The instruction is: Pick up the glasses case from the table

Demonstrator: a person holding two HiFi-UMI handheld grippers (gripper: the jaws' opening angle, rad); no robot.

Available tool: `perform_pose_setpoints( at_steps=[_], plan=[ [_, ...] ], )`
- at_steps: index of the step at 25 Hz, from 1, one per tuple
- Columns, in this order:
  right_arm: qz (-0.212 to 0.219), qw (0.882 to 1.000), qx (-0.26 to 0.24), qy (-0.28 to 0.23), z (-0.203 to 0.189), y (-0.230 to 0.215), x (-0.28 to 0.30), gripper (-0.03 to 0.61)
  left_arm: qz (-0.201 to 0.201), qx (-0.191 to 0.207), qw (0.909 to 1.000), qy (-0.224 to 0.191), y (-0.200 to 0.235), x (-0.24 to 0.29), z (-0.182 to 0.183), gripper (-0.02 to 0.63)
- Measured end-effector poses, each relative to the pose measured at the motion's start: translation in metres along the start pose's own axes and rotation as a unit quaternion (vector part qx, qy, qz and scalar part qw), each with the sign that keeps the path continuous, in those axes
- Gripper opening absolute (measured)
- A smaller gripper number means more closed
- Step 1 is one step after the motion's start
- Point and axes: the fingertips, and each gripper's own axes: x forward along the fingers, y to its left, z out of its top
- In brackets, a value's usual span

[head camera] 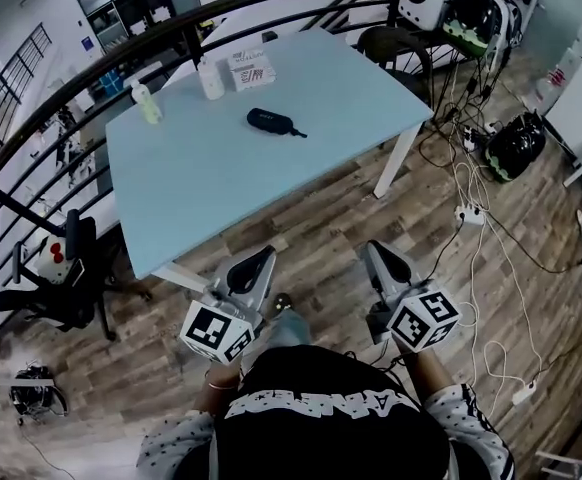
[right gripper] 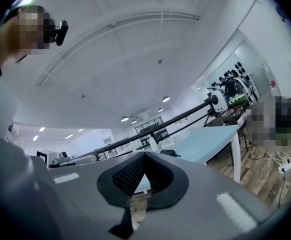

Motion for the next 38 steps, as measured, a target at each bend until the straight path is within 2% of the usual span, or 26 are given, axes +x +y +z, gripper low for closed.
perform_pose_setpoints(
  at_steps=[9, 15, 21, 32, 38],
  plan=[
    [-0.020, 1.000, 0.008, 0.004, 0.013, -0.030, 0.068, 0.005, -0.004, -0.011, 0.9999, 0.012, 0.063, 0.040, -0.007, 0.000],
    [-0.021, 1.000, -0.002, 0.008, 0.032, -0.034, 0.110, 0.005, -0.003, -0.020, 0.9998, 0.007, 0.106, 0.066, 0.000, 0.000],
    [-0.044, 0.999, -0.010, 0.007, 0.049, -0.047, 0.143, 0.005, -0.014, -0.022, 0.9997, -0.001, 0.145, 0.091, 0.011, 0.000],
    [-0.098, 0.995, -0.028, 0.002, 0.067, -0.057, 0.199, 0.005, -0.034, -0.049, 0.9981, -0.011, 0.216, 0.125, 0.008, 0.000],
    [-0.094, 0.994, -0.056, 0.009, 0.068, -0.044, 0.236, 0.005, -0.038, -0.064, 0.9970, -0.020, 0.257, 0.129, 0.004, 0.000]
  ],
)
